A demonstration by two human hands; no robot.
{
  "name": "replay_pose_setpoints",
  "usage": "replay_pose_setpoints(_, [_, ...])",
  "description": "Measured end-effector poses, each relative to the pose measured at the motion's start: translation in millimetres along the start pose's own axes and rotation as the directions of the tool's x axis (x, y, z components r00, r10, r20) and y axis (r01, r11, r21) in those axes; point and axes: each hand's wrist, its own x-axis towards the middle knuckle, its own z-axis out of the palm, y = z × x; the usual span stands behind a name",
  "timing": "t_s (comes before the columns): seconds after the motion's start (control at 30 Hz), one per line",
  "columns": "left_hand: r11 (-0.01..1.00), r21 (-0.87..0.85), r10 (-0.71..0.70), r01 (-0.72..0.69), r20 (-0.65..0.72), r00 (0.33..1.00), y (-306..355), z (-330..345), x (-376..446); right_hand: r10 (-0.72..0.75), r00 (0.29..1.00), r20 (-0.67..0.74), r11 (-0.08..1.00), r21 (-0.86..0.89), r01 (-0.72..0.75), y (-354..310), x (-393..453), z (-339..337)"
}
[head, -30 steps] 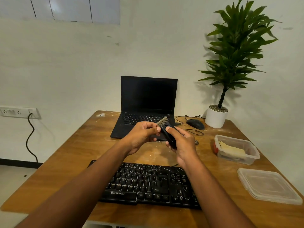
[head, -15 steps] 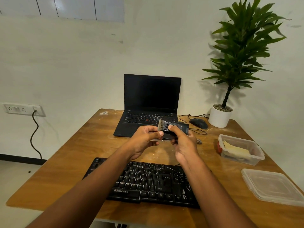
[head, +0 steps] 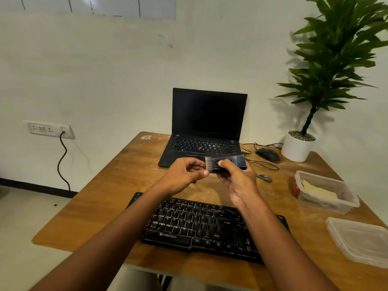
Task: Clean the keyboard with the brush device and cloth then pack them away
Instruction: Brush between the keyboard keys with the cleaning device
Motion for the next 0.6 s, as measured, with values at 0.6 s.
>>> replay_pose_setpoints(0.6, [0.901, 0.431, -0.033, 0.059, -0.067, 0.997, -58, -122, -103, -0.084, 0.958, 0.276, 0.866, -0.456, 0.207, 32, -35, 45])
